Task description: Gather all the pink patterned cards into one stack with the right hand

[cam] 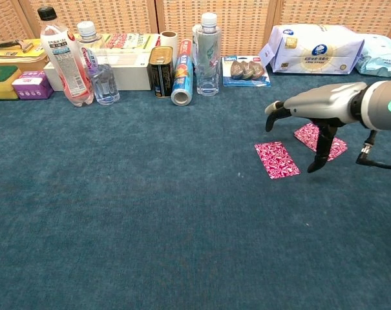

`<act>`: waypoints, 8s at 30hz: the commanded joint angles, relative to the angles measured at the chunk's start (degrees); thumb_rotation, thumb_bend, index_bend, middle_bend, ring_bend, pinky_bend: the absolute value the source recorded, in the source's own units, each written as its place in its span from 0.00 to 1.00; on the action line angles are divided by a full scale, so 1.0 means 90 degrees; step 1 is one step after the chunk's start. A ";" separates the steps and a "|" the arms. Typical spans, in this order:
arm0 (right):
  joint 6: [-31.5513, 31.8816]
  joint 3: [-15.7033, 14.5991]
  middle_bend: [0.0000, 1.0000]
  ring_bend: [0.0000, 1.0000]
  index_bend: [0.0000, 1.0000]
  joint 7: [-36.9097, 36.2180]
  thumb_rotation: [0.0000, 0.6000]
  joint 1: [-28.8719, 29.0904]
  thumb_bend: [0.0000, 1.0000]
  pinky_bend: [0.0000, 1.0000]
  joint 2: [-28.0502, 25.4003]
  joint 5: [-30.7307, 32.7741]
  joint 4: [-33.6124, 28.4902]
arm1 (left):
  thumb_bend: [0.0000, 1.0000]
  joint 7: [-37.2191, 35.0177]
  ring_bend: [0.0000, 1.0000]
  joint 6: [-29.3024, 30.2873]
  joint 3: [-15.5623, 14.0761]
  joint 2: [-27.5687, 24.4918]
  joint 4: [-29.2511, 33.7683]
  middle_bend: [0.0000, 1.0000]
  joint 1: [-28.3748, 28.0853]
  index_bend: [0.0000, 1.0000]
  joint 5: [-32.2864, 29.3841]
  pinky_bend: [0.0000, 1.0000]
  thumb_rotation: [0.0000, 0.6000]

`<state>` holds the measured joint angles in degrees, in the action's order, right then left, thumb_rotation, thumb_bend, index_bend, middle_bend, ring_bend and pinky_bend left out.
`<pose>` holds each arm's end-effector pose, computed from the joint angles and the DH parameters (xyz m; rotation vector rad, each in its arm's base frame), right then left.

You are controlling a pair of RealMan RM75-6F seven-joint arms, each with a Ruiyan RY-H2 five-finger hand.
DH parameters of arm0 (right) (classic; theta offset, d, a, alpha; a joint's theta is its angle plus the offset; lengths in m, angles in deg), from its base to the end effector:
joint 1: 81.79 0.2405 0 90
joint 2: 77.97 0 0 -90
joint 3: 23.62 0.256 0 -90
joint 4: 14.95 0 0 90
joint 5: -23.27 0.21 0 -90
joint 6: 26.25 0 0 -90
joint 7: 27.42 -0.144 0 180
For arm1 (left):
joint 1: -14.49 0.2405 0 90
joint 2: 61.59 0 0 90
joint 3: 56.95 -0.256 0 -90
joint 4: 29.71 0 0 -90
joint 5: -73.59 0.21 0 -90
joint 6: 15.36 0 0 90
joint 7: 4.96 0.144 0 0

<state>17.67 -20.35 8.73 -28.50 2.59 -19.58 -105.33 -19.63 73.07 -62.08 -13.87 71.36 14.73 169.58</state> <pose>-0.1545 -0.3507 -0.0115 2.0867 -0.8825 0.4972 -0.2960 0.1228 0.2131 -1.4555 -1.0785 -0.9477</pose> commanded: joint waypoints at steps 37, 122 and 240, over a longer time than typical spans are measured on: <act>0.0816 -0.0137 0.00 0.04 0.18 0.0791 1.00 0.0598 0.08 0.04 0.0897 0.1535 0.0161 | 0.08 -0.0489 0.00 0.0194 -0.0068 -0.0073 -0.0275 0.00 0.0044 0.00 0.0128 0.00 1.00; 0.0317 -0.0168 0.02 0.07 0.34 0.0092 1.00 0.0420 0.12 0.07 0.0101 0.0439 0.0021 | 0.08 -0.0215 0.00 0.0086 -0.0069 -0.0026 -0.0161 0.00 -0.0001 0.00 0.0099 0.00 1.00; -0.1840 -0.0228 0.03 0.09 0.24 -0.2568 1.00 0.0416 0.11 0.11 -0.0124 -0.2268 0.2466 | 0.08 0.1544 0.00 0.0004 0.0234 0.0421 0.0578 0.00 0.0163 0.00 -0.0598 0.00 1.00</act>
<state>1.11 -22.40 -14.37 -24.76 1.46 -39.99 -83.13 -5.75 73.11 -59.98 -10.08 76.56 16.20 164.20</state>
